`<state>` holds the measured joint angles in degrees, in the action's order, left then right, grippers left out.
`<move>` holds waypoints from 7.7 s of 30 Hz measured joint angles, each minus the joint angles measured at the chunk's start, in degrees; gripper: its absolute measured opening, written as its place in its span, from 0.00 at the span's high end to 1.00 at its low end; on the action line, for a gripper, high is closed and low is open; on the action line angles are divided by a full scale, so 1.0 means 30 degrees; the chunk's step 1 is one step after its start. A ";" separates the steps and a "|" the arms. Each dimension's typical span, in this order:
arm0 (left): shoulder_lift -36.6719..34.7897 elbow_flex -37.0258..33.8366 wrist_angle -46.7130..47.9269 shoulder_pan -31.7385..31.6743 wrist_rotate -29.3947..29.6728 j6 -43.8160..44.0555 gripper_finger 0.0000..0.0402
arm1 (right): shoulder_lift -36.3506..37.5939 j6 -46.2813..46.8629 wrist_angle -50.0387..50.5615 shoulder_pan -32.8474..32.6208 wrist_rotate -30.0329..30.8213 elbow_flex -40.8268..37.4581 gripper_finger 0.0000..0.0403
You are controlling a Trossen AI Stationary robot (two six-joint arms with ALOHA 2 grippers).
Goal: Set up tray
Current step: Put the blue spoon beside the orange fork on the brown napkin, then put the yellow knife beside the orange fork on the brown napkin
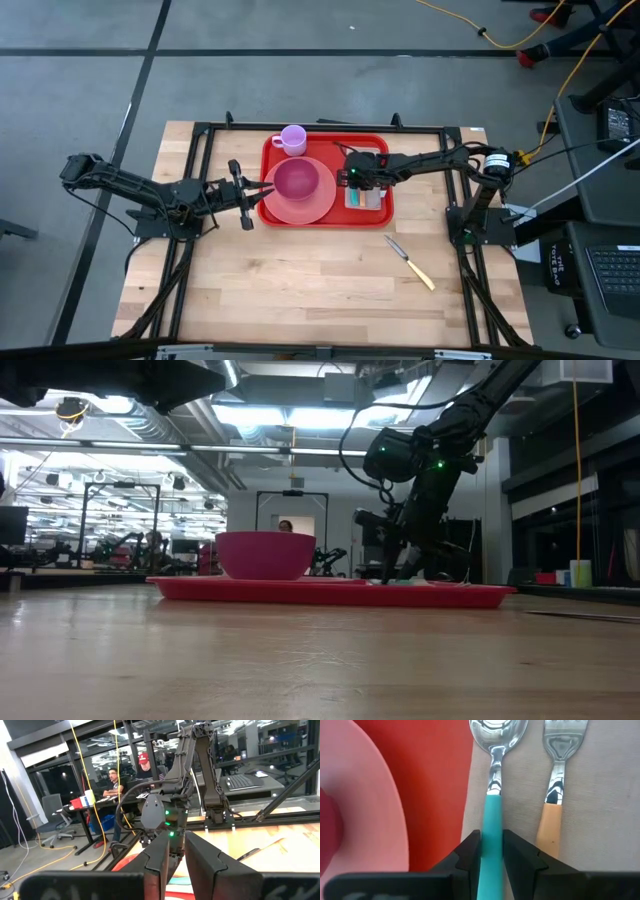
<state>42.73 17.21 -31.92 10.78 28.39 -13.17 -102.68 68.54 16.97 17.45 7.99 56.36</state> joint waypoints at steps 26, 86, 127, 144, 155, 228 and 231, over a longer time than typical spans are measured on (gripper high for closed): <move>0.0002 0.0000 0.0007 0.0003 -0.0003 0.0000 0.86 | 0.0010 0.2418 -0.0544 -0.0036 0.0481 0.0000 0.79; 0.0000 0.0007 0.0018 0.0003 -0.0003 0.0007 0.86 | 0.0080 0.2431 -0.0401 -0.0029 0.0969 -0.0007 0.66; 0.0004 0.0021 0.1836 0.0003 0.0062 0.1137 0.86 | 1.0042 -1.4788 0.4593 -0.8653 0.7065 0.0000 0.66; 0.0004 0.0015 0.1800 0.0003 0.0077 0.1151 0.86 | 1.0035 -0.4331 1.0036 -1.5544 0.6098 -0.0007 0.94; 0.0004 0.0015 0.1799 0.0003 0.0084 0.1151 0.86 | 0.6459 0.2427 1.4812 -1.9218 0.3371 0.3357 0.98; -0.0002 0.0000 0.2939 0.0003 0.0065 0.2675 0.86 | 0.3777 0.4013 0.8227 -2.0495 -0.0590 -0.4236 0.45; -0.0003 0.0000 0.3019 0.0003 0.0065 0.2696 0.86 | 0.3747 0.4062 0.7983 -2.0495 -0.0590 -0.4248 0.45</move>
<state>42.72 17.21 -22.86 10.79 28.59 -5.08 -91.44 80.73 40.92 -44.03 6.22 43.62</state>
